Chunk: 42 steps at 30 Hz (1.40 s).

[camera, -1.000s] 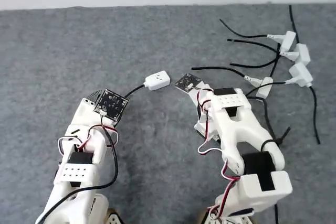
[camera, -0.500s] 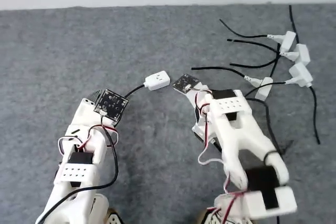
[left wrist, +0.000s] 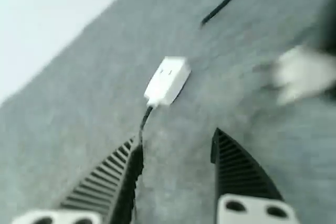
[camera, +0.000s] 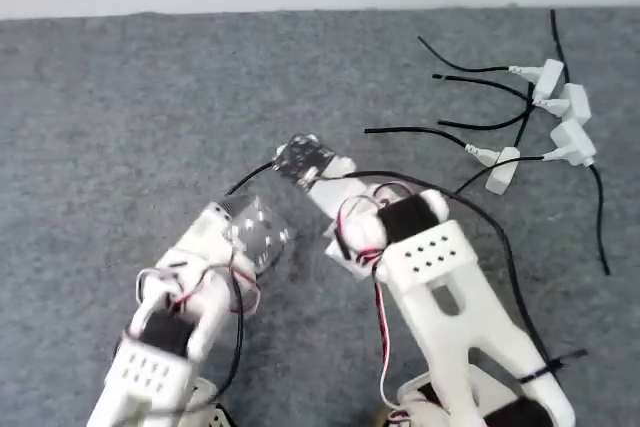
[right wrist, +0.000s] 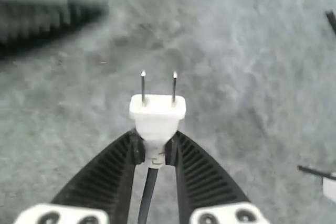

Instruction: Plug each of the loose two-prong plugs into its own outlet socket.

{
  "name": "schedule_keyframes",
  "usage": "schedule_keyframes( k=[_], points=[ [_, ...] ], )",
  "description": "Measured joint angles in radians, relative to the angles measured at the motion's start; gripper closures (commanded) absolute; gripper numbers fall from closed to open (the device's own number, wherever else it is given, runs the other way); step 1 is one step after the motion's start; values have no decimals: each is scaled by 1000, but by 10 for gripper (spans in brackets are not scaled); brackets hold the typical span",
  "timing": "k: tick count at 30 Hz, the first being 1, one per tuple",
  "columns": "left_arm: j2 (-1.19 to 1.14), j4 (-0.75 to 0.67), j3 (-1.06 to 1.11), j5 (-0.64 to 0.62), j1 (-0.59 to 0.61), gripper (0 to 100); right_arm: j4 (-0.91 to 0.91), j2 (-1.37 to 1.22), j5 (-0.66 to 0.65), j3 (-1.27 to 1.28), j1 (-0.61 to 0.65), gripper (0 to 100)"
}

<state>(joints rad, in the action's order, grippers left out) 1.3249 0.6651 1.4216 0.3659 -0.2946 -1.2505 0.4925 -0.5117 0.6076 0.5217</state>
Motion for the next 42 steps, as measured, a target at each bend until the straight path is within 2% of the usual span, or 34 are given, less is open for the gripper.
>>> schedule_keyframes(
  k=[4, 6, 10, 14, 21, 30, 38, 42],
  points=[
    [371, 227, 46, 6, -20, 800, -31, 40, 3, 0, 69, 988],
    [459, 281, 43, 21, -17, 799, -49, 66, 3, 0, 117, 988],
    [446, 305, 29, 20, 15, 799, -60, 127, 5, 0, 175, 988],
    [477, 381, -3, 20, -26, 799, -61, 203, 5, 41, 180, 988],
    [477, 390, -2, 20, -40, 799, -63, 336, 5, 129, 226, 988],
    [477, 543, -110, -26, -127, 798, -57, 373, 5, 173, 255, 988],
    [477, 545, -100, -38, -135, 798, -57, 374, 5, 173, 256, 988],
    [479, 476, -17, -11, -104, 798, -94, 394, 8, 175, 252, 988]
  ],
)
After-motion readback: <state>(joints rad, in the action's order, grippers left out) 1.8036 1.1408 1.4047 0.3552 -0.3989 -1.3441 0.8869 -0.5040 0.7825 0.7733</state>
